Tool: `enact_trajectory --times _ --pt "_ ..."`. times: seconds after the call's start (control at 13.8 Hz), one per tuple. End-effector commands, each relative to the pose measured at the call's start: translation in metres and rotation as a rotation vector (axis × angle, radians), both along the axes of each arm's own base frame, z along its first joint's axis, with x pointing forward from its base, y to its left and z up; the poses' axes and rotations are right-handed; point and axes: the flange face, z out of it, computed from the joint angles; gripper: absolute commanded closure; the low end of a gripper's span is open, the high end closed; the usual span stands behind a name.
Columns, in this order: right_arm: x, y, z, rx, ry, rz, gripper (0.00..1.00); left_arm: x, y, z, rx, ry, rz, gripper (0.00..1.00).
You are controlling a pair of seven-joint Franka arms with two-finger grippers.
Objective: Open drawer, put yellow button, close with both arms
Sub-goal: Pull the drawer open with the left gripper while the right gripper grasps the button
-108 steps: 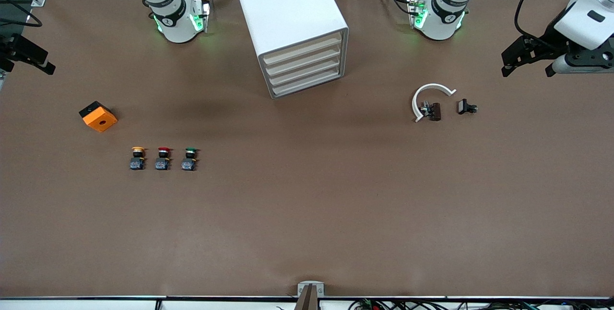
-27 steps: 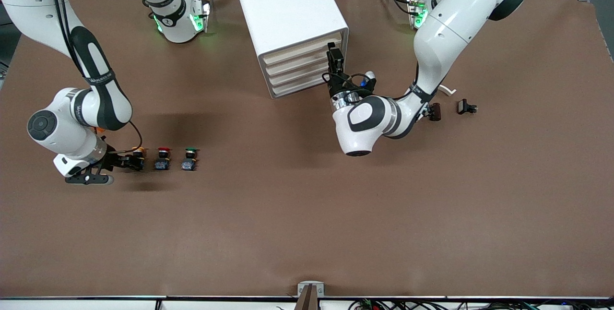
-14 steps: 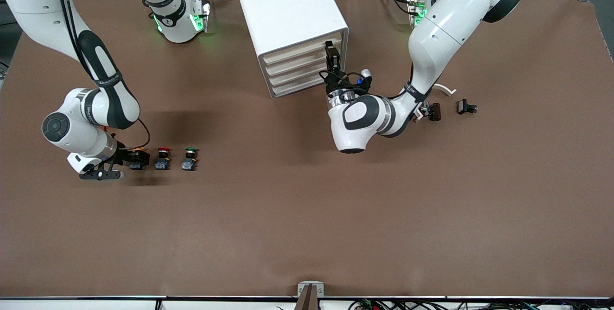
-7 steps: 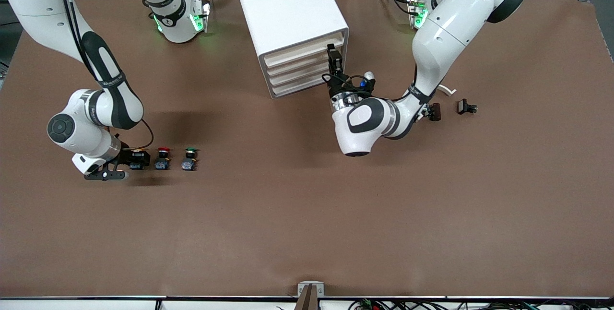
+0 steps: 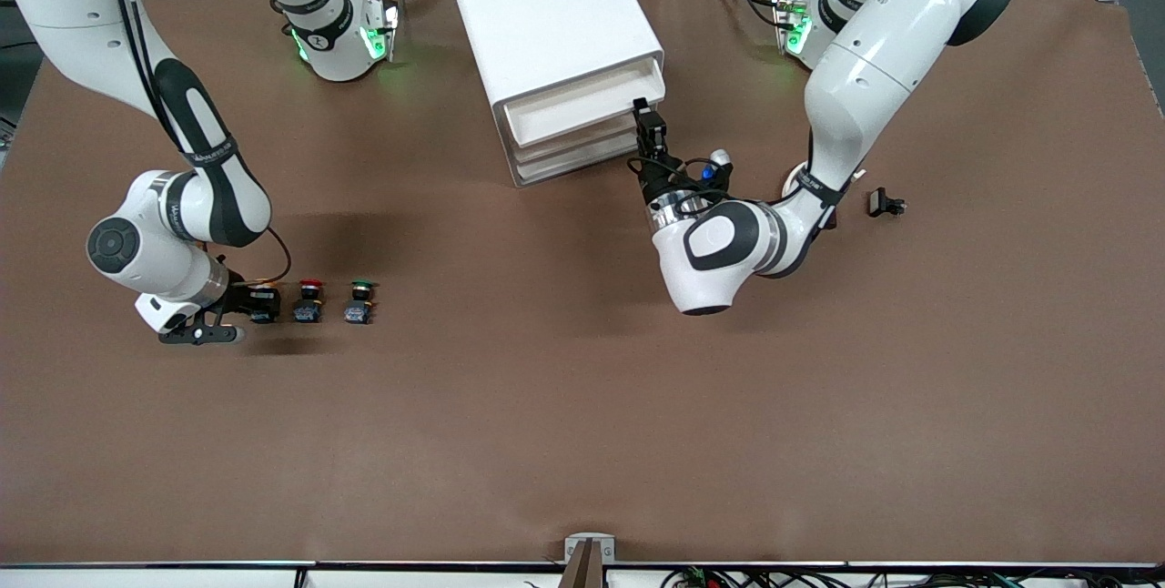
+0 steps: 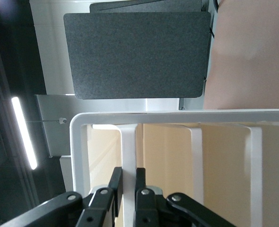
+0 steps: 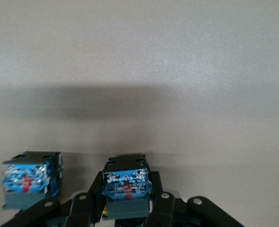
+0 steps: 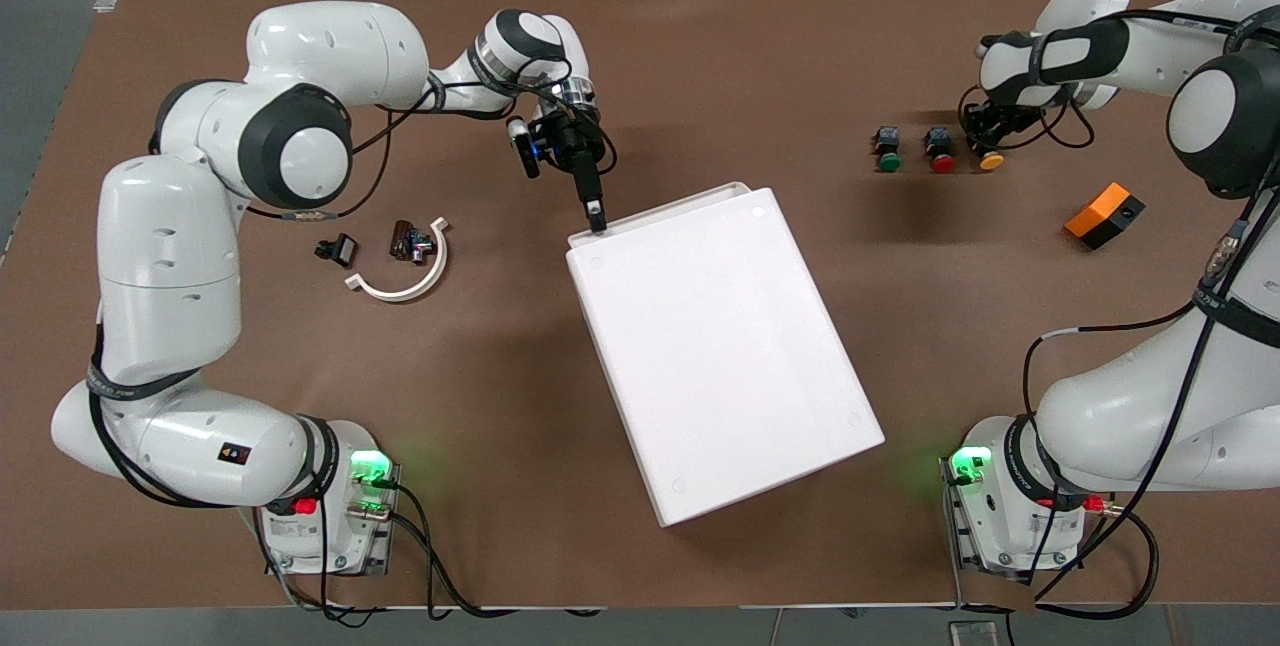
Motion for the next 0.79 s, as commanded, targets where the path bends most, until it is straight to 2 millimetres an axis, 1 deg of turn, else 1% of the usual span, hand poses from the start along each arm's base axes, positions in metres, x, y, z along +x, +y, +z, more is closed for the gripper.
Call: enact_trajectory --times 0.0,0.07,0.14,0.29,0.36,0.51,0.72 --pt "0.011 0.006 0.066 0.022 0.038 -0.046 1.00 0.018 0.022 0.015 0.002 0.005 -0.006 1.00" --pt "0.012 0.023 0.088 0.029 0.052 -0.077 1.00 0.021 0.025 0.015 0.004 0.006 -0.005 1.00" --pt "0.008 0.043 0.113 0.028 0.062 -0.121 1.00 0.026 0.031 0.014 0.008 0.002 0.007 1.00" --pt "-0.004 0.099 0.163 0.020 0.071 -0.220 1.00 0.034 0.041 0.011 0.025 -0.008 0.027 1.00" --pt "-0.012 0.126 0.180 0.026 0.087 -0.277 1.00 0.041 0.047 0.012 0.029 -0.018 0.040 1.00" --pt "-0.031 0.168 0.217 0.053 0.108 -0.422 1.00 0.052 0.060 0.011 0.041 -0.028 0.065 1.00" --pt "-0.059 0.216 0.256 0.070 0.143 -0.565 1.00 0.063 0.077 0.015 0.038 -0.030 0.088 1.00"
